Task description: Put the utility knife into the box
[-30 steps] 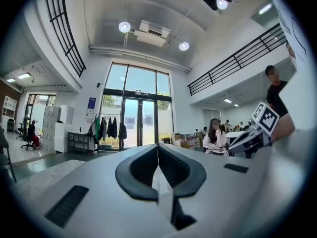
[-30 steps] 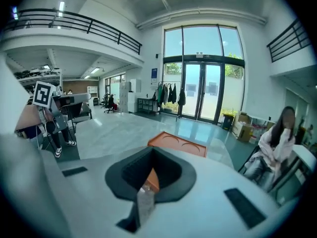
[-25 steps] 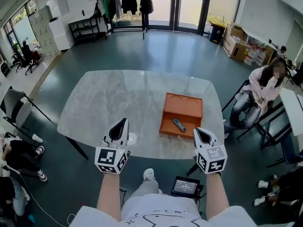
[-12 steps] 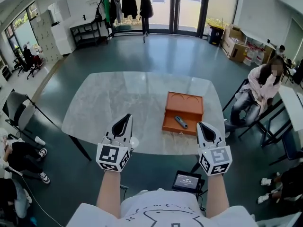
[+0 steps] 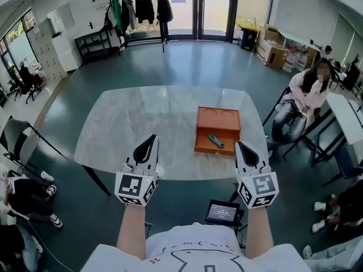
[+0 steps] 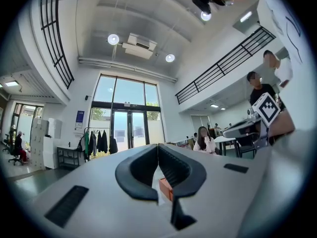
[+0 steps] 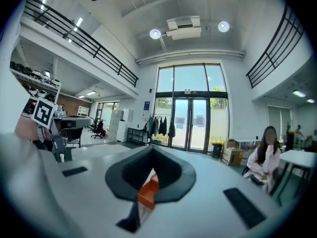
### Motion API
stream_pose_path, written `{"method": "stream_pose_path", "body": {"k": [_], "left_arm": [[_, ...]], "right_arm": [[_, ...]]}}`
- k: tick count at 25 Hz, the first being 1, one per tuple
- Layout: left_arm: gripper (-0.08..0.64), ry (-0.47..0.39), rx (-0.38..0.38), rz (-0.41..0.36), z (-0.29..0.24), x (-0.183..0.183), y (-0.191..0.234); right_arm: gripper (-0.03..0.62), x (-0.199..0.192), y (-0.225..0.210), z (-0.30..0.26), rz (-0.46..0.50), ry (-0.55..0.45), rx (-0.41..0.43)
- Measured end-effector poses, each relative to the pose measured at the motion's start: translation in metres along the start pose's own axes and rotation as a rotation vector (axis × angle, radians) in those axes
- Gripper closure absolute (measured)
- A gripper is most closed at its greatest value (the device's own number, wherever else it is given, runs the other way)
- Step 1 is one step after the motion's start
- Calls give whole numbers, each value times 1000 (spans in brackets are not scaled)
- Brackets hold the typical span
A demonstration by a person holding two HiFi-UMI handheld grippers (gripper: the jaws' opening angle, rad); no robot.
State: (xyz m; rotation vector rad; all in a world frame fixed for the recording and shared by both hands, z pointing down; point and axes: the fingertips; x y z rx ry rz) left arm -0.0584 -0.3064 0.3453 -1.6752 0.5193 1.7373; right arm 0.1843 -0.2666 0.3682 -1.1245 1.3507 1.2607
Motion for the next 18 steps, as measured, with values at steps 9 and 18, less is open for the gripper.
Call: {"method": "stream_pose_path", "body": {"k": [9, 18], "left_arm": [[545, -16, -15, 4, 9, 3, -1], [545, -28, -12, 7, 13, 4, 3]], "right_arm": [[583, -1, 6, 14, 6, -7, -26], [583, 2, 13, 16, 24, -13, -29]]}}
Point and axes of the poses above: the fingertips, and each gripper's own axes: z backward along the fingers, y to its left, x out of its top, and after that the axes turned 13 degrees about -x, right-handed
